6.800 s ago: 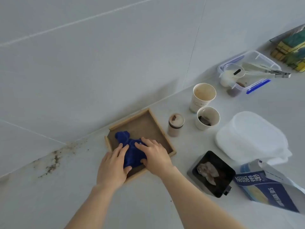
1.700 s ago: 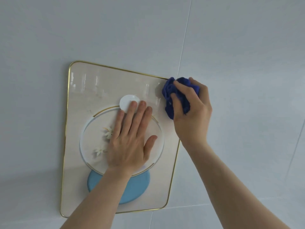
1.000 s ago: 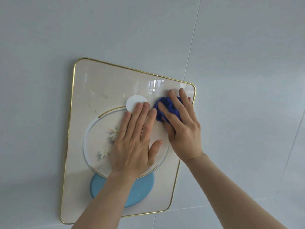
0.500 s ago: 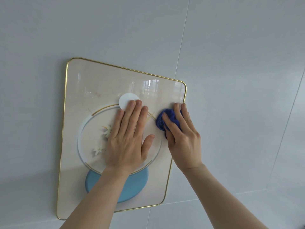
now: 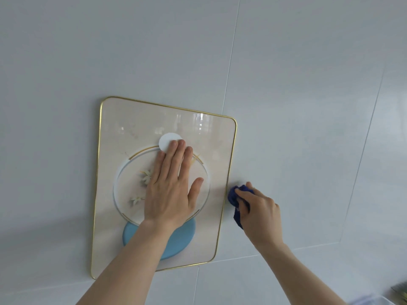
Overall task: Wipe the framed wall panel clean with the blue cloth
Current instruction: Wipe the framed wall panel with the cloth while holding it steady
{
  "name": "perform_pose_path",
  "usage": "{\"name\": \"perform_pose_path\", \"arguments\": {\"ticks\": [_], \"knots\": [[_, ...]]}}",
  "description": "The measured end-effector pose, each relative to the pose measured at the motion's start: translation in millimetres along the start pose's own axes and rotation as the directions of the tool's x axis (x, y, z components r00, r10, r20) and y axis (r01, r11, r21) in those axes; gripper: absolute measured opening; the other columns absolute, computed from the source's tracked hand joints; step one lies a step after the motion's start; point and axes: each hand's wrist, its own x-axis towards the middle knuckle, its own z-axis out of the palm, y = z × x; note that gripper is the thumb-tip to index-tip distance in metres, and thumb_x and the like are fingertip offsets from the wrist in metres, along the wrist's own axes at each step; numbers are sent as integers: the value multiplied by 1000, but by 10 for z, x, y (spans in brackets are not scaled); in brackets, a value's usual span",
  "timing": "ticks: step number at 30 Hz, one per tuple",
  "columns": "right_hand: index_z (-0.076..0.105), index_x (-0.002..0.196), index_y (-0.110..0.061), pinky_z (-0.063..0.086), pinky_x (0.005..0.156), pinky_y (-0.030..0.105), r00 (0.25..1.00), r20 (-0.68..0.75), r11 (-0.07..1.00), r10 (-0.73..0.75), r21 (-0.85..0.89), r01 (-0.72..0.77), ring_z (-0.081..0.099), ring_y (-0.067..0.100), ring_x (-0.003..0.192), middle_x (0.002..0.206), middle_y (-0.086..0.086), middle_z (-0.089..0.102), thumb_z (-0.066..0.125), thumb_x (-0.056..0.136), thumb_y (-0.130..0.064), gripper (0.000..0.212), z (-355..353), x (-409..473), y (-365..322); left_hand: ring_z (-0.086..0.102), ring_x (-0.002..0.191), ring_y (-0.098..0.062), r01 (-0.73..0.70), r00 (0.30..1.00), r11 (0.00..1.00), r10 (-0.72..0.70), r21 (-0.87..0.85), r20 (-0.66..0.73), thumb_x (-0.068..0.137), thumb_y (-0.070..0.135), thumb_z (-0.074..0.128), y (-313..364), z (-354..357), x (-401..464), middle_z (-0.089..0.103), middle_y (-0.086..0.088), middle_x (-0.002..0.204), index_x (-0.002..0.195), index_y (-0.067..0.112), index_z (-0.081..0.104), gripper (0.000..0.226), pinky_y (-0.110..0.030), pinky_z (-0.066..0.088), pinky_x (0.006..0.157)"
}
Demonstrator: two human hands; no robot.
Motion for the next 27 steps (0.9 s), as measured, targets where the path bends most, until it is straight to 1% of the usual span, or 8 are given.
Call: {"name": "perform_pose_path", "arguments": {"ticks": [4,7,10,13,17,19,22,27], "knots": [[81,94,-29,57,79,36,883,109,802,457,377,-462,69,28,89,94,1,79,63,95,-17,22,-249,57,-58,14,162,-24,-22,999,996,25,-83,32,104,50,28,-16,-186,-1,23,-10,172,160,9,30,69,-46,15,131],[78,87,-29,58,79,39,830,154,639,536,569,-518,70,26,85,87,-1,79,64,94,-26,16,-450,207,-263,17,161,-23,-73,997,987,69,-140,-33,105,46,34,-130,-386,-35,25,-7,171,159,15,34,62,-45,13,131],[77,81,-26,48,73,30,850,90,604,518,665,-439,69,17,80,77,-7,74,66,94,-20,18,-648,357,-620,16,161,-23,-31,992,984,8,-177,-128,103,46,40,-374,-609,-44,24,-6,172,158,18,36,62,-46,10,132],[80,94,-28,53,83,29,884,28,584,466,740,-332,72,8,92,92,-10,78,69,95,-21,13,-676,496,-976,17,161,-25,61,978,981,-95,-186,-184,101,52,43,-706,-759,-16,23,-5,172,159,19,34,68,-47,9,132],[79,104,-25,43,82,3,935,-130,680,330,719,-140,63,-8,91,107,-3,71,71,94,-18,14,-523,674,-1420,17,161,-28,117,969,985,-141,-124,-205,97,62,43,-1102,-801,-1,22,-7,172,161,21,29,77,-50,10,131],[80,104,-21,39,81,-1,943,-232,724,238,690,-13,60,-11,91,107,-2,68,72,93,-15,15,-415,756,-1648,12,162,-29,127,972,988,-140,-82,-186,94,67,46,-1271,-775,12,18,-8,173,162,23,26,83,-51,7,132],[80,109,-16,42,85,5,928,-364,769,82,615,173,59,-8,93,110,-2,67,73,93,-13,18,-231,889,-1932,9,162,-29,92,984,995,-96,-33,-147,88,75,50,-1459,-700,48,16,-8,174,163,24,24,94,-52,5,131],[80,110,-12,57,90,36,860,-477,816,-183,414,404,68,27,114,122,9,72,72,96,-13,17,208,1097,-2143,11,162,-29,66,988,997,-61,30,-141,84,82,45,-1583,-555,82,19,-7,173,164,20,21,104,-55,6,131]]}}
